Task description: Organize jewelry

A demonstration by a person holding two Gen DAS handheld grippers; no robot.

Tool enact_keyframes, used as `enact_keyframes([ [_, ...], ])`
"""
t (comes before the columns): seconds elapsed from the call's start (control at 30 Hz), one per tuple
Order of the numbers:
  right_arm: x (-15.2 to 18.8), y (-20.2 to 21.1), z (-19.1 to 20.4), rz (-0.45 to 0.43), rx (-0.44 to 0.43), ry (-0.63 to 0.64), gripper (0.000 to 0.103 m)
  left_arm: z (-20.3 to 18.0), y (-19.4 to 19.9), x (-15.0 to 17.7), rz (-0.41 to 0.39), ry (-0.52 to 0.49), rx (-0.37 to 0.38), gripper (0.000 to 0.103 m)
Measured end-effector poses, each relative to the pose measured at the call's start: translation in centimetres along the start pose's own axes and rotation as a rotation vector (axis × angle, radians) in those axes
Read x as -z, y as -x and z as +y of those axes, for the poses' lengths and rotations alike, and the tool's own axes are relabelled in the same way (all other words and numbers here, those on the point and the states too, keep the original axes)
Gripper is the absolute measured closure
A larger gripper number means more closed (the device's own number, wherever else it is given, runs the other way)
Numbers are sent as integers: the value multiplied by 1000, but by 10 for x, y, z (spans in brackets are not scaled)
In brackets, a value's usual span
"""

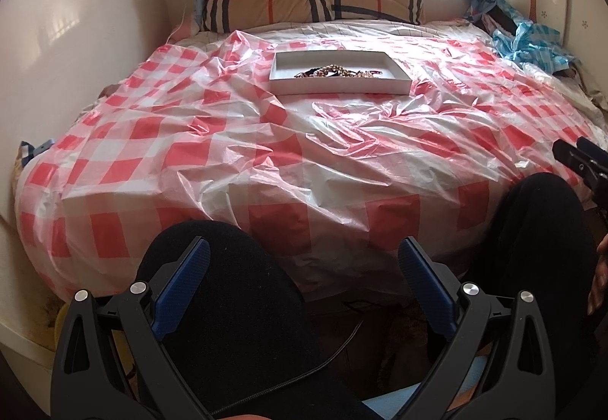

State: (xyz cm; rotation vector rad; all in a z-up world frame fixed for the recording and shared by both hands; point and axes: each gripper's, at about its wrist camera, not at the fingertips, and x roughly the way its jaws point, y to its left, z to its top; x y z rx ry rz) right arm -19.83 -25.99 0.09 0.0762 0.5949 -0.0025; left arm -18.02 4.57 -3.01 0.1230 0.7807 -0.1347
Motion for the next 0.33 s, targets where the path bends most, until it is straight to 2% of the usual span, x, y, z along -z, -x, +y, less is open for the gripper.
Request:
enact_keyframes([
  [0.13, 0, 0, 0, 0, -1, 0, 7, 5, -7, -2, 47, 26, -4, 8],
  [0.33, -1, -1, -1, 1, -1, 3, 7, 1, -8, 0, 43, 1, -25, 8],
])
